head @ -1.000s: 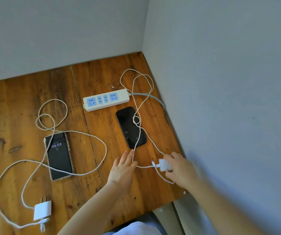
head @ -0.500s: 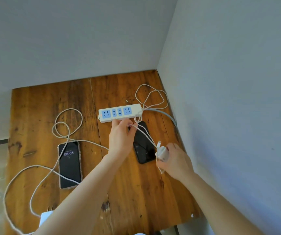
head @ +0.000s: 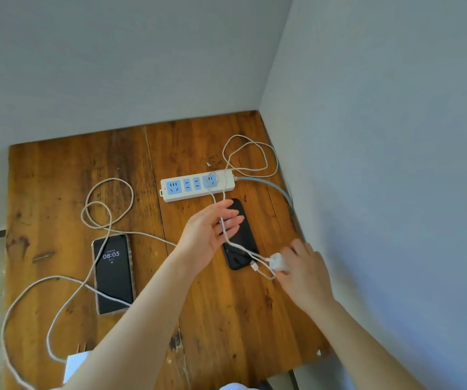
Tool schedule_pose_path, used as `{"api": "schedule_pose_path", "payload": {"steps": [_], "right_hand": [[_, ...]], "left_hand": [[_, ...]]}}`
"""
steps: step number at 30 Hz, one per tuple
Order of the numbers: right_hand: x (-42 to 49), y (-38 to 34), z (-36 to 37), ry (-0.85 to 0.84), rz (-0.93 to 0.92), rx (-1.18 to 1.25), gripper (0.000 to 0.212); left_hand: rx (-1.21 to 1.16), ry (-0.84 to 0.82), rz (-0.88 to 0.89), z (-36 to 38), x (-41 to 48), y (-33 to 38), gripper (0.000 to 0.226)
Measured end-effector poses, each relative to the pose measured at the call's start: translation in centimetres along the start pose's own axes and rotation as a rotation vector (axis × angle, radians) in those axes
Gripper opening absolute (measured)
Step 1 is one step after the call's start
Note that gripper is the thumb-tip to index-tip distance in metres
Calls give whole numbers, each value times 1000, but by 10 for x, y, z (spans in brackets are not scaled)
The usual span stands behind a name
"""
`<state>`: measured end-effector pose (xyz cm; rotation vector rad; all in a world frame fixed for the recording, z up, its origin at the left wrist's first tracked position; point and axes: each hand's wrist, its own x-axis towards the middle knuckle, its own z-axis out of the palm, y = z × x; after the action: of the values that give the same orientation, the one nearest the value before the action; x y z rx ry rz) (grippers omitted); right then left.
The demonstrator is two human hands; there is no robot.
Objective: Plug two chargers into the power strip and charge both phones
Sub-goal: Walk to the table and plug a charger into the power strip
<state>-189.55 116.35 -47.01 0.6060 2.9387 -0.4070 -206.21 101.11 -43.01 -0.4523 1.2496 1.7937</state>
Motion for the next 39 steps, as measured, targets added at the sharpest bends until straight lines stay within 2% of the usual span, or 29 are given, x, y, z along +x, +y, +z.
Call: {"api": "schedule_pose_path", "payload": {"steps": [4,6,8,9,12,16,18,20,23,25,27,29,33,36,39], "right_hand": [[-6,13,-13,-16,360,301,32],[-7,18,-17,28,365,353,32],[-6,18,-24,-61,414,531,32],[-4,16,-26,-149,435,614,32],[2,7,-28,-342,395,712,34],[38,-17,-39,-366,400,950,27],[131,-45,-23,-324,399,1187,35],[146,-56,-33,-297,409,1399,35],[146,-60,-28,-248,524,1586,28],[141,-60,-26,-224,614,1617,29],[140,-58,-29,-207,654,1595,29],[143,-56,-28,-182,646,1527,29],[165,-53,-20,-72,636,1326,29],[179,-50,-26,94,556,1196,20],[195,-53,-36,201,473,1157,15]], "left_hand": [[155,47,-7,6,-7,-3,35],[104,67,-2,10,-8,-5,51],[48,54,-3,14,-8,-1,61],[110,18,22,17,-9,1,56],[491,-210,207,35,-16,17,37],[851,-323,545,61,-7,69,33],[864,-277,603,46,53,128,31],[836,-174,582,32,68,136,31],[946,85,479,-2,81,109,36],[1092,207,333,-28,87,75,39],[1272,262,248,-43,93,52,45],[1439,276,296,-48,104,33,55],[1570,251,461,-41,137,18,59],[1656,135,610,-22,139,2,55],[1724,-176,680,2,129,-30,58]]}}
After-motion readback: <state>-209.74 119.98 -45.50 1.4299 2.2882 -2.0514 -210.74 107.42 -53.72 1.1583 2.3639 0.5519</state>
